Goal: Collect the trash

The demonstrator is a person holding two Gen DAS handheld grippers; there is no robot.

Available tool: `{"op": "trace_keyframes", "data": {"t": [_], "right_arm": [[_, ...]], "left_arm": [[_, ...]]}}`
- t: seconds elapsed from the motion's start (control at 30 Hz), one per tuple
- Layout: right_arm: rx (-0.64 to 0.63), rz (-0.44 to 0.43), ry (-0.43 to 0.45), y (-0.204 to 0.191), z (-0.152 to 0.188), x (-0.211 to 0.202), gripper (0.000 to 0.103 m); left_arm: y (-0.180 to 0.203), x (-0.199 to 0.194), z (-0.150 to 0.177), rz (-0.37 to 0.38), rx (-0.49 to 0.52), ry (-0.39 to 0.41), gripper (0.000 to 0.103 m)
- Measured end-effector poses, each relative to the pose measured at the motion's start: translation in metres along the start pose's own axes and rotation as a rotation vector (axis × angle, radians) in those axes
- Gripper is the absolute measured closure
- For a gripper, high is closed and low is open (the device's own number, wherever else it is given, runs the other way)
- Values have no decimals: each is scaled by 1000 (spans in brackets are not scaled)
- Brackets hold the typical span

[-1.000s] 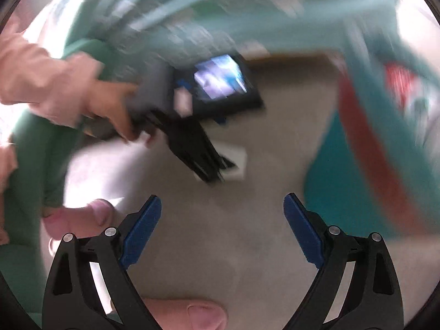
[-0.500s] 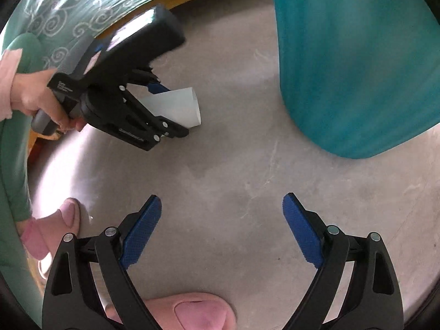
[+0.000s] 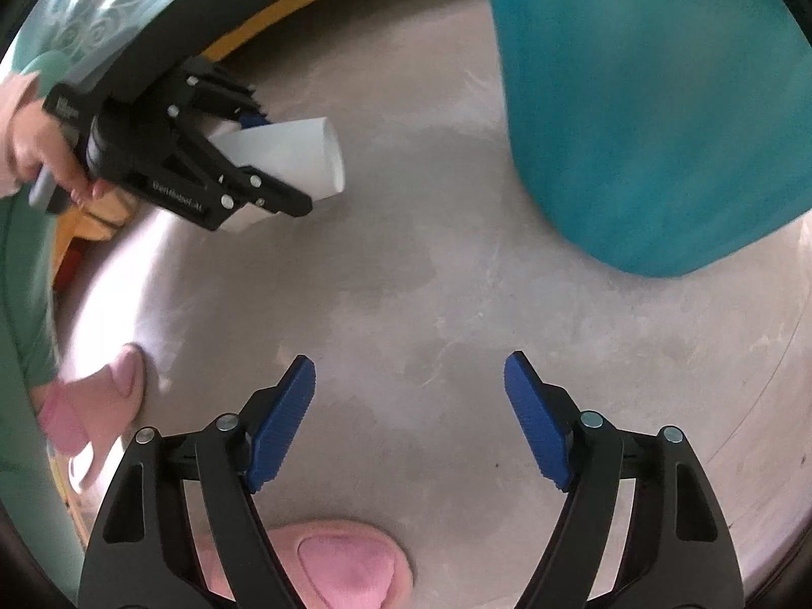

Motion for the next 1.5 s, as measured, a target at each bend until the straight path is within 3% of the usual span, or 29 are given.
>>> {"op": "trace_keyframes", "data": {"t": [0.2,0.4,0.63,0.83,0.97,1.07,1.1,1.17,1.3,1.5], "right_arm": [[-32,-11,-4,-2,-8,-45,27],[-97,-44,-26,-5,-22,-110,26],[-114,-79,55,-6,-67,-205,26],[-121,33,180,14,-123,-259,25],[-67,129,255,55,-150,-272,25],[-17,143,273,74,-156,-267,25],[-11,141,274,80,-157,-267,25],[-15,136,269,84,-156,-262,25],[-25,127,255,94,-156,-256,25],[27,89,299,109,-170,-276,25]], "left_arm": [[8,-48,0,0,75,17,52],[21,-114,-23,5,166,99,52],[43,-215,-71,29,238,229,52],[73,-277,-139,29,298,350,51],[84,-272,-190,14,314,407,47],[82,-256,-217,-34,301,419,40],[82,-249,-222,-32,290,415,29],[89,-239,-226,-40,279,423,15],[94,-224,-229,-51,266,422,11],[93,-240,-241,-81,221,441,11]]}}
Point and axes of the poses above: each gripper's, at about its wrist camera, not at the fingertips, and x roughly the way its jaws point, y to its right, z to its underside, the point moved 9 cm from there along x, roughly the way its jaws point, and after that the axes turned 9 degrees about y, right-handed, at the moved point
